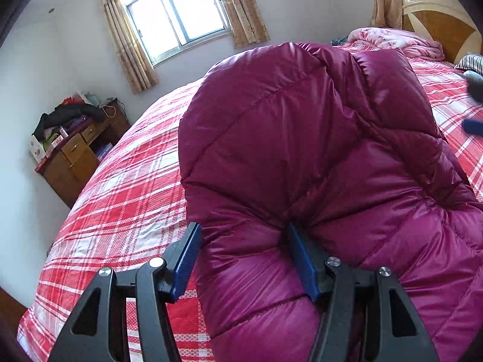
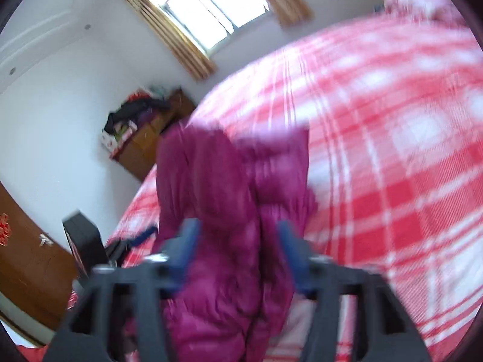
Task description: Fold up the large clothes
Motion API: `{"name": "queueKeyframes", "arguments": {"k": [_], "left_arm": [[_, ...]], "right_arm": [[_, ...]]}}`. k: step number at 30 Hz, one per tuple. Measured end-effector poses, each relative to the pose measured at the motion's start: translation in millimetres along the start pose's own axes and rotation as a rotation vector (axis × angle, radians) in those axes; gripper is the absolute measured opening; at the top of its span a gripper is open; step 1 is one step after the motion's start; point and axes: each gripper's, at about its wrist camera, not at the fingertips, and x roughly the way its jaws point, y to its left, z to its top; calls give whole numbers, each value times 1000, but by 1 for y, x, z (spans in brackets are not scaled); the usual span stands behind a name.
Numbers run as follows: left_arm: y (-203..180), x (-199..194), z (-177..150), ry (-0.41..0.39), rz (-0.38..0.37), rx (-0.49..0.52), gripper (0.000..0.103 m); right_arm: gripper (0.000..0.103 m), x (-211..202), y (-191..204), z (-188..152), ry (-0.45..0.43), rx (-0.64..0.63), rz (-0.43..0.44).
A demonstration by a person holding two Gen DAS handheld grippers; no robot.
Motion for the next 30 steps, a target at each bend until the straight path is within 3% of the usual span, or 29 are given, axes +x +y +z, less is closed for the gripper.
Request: {"name": "queueKeyframes", "arguments": {"k": [2,4,6,8,12,15,19,24,26,30], "left_arm": [[-4,0,1,-2,11,22,60],[-6,0,1,-5,19,36,60],[-5,0,2,0,10,38,60],[-3,-3,6,4,-15,49,60],[21,-14,22,-11,-117,15,60],[43,-9,47,-29,-91,-85,60],[51,28,81,46,-73,-175,60],[21,66,103,60,75,-37,61],[9,89,100,102,84,-10,61],[4,108,91,84,110,11,61]], "right_arm": [[87,17,9,18,27,-54,-1],[68,43,15,28,83,-89,-20],[26,71,13,31,156,-119,-30],[13,82,12,30,177,-156,-108],[10,61,-4,21,86,-97,-158],[10,71,-23,7,90,-17,-226],[11,84,-37,-3,108,86,-210],[11,85,-39,-8,118,105,-209],[10,84,-47,-11,107,169,-183],[9,86,-57,-14,101,228,-154]]}}
